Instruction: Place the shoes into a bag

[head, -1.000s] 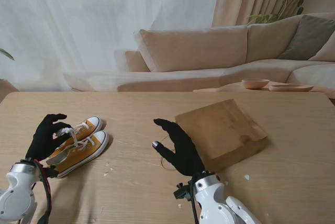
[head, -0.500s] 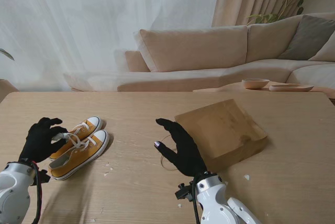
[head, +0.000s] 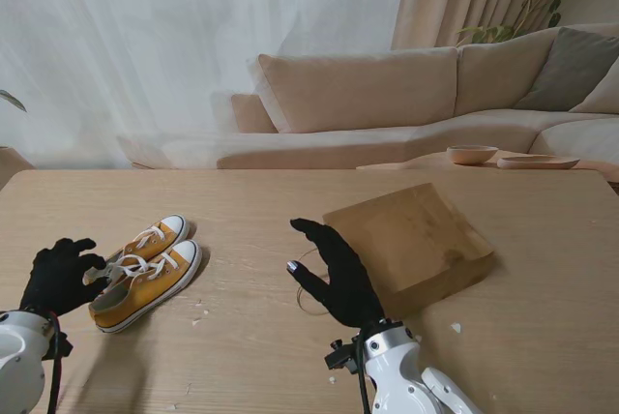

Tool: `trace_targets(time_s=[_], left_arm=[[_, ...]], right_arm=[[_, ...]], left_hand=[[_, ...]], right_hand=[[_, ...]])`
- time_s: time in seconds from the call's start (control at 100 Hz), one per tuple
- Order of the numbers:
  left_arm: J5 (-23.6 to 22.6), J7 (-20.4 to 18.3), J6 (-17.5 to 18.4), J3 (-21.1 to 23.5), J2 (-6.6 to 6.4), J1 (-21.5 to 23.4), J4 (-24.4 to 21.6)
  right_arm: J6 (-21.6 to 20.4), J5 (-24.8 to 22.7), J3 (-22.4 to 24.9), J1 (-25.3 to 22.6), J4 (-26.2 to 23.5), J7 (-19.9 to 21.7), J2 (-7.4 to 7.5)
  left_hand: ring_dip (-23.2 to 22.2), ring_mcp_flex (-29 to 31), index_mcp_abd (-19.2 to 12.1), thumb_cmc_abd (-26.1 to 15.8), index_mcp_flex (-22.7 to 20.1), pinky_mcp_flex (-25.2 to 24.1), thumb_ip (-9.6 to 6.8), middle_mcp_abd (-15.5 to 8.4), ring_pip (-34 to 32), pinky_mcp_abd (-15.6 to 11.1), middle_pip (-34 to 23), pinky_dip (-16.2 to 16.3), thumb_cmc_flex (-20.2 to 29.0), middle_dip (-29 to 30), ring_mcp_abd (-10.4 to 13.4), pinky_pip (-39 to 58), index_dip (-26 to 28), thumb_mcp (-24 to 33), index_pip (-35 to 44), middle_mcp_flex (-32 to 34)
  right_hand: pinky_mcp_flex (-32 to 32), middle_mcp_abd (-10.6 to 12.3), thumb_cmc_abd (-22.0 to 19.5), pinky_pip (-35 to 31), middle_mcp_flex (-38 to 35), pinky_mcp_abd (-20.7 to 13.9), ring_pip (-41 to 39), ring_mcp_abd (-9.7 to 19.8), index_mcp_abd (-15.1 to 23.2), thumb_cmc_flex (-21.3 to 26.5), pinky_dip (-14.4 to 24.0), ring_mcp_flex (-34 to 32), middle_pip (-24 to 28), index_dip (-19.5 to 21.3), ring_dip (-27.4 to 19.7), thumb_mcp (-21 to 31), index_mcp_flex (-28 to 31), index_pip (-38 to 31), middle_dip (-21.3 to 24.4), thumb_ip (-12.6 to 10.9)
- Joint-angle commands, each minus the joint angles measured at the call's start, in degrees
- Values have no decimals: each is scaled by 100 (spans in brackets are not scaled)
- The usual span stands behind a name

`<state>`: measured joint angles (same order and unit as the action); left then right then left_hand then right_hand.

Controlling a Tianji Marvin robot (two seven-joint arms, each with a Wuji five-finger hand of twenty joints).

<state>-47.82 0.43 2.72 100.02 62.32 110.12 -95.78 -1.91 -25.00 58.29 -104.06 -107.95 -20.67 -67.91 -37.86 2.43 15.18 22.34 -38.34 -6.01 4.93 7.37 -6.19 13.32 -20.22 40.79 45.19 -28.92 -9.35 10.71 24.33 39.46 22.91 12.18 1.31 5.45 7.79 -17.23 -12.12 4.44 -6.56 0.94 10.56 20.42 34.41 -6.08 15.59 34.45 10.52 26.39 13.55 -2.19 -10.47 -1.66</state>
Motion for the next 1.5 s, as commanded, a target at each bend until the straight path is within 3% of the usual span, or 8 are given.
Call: trace_targets(time_s=[0.0, 0.34, 0.58, 0.77, 0.89, 1.04, 1.34, 1.49], left_arm=[[-70, -212, -98, -39, -23, 35, -30], [-482, -547, -427, -244, -101, -17, -74], [-481, -573, -514, -435, -115, -167, 53], [-528, -580, -616, -532, -124, -280, 135], [-535, -608, -666, -585, -135, -388, 233], [-380, -645, -628, -662, -145, -566, 460], [157, -450, -414, -866, -110, -937, 1031], [440, -405, -327, -967, -87, -1099, 1230]], right_arm=[[-29, -8, -14, -44, -39, 60, -40], [-43, -14, -17, -55, -50, 48, -41], [-45, -18, -18, -59, -55, 48, -40], [-41, -10, -12, -62, -62, 50, -41], [-35, -5, -14, -59, -64, 54, -41], [-26, 0, -16, -52, -60, 62, -41], [10, 21, -33, -3, -34, 99, -40], [33, 28, -42, 20, -26, 107, -41]], left_hand=[[173, -128, 58, 89, 70, 44, 29, -67, 164, -97, 212, -169, -278, 83, 163, -255, -149, 124, -263, -169], [683, -96, -313, 396, 1069, 63, 104, -251, 232, -128, 850, -434, -1023, 71, 235, -290, -621, 321, -1088, -322], [913, -90, -1489, 416, 1658, 73, 132, -454, 248, -183, 1126, -531, -1120, -26, 277, -297, -567, 418, -887, -404], [973, -89, -1456, 379, 2046, 76, 118, -497, 240, -187, 1192, -569, -1025, -94, 286, -294, -527, 321, -728, -428], [977, -88, -1327, 396, 2084, 75, 111, -506, 232, -184, 1208, -573, -1021, -121, 301, -288, -513, 329, -654, -436], [1020, -87, -1606, 400, 2017, 76, 105, -542, 256, -214, 1263, -599, -990, -137, 319, -300, -464, 354, -514, -459], [1216, -78, -1786, 491, 1354, 111, 108, -724, 320, -322, 1432, -796, -988, -70, 409, -414, -457, 465, -347, -499], [2159, -40, -1728, 603, 1149, 182, 136, -1015, 600, -370, 1806, -1296, -1075, 441, 539, -620, -582, 637, -477, -510]], right_hand=[[-12, 147, -98, -75, 105, 3, -34, 51, 119, 37, 135, -13, 102, 94, 46, -144, -2, 14, -9, 93], [-16, 150, -98, -76, 105, 3, -38, 49, 116, 35, 134, -13, 98, 91, 45, -137, -7, 16, -7, 94], [-17, 146, -99, -76, 106, 6, -43, 50, 118, 32, 134, -18, 97, 91, 46, -137, -6, 16, -6, 95], [-15, 147, -99, -76, 105, 9, -43, 47, 114, 35, 134, -17, 101, 89, 45, -137, -9, 17, -8, 96], [-13, 146, -94, -75, 106, 5, -44, 44, 114, 36, 133, -12, 102, 88, 45, -137, -11, 18, -9, 97], [-18, 145, -93, -77, 107, 8, -45, 40, 114, 32, 134, -11, 102, 88, 45, -138, -12, 18, -9, 97], [-15, 146, -97, -77, 107, 7, -47, 41, 117, 30, 133, -13, 98, 88, 45, -135, -15, 19, -7, 97], [-16, 147, -97, -77, 105, 10, -54, 41, 117, 30, 134, -18, 100, 88, 49, -135, -16, 19, -7, 97]])
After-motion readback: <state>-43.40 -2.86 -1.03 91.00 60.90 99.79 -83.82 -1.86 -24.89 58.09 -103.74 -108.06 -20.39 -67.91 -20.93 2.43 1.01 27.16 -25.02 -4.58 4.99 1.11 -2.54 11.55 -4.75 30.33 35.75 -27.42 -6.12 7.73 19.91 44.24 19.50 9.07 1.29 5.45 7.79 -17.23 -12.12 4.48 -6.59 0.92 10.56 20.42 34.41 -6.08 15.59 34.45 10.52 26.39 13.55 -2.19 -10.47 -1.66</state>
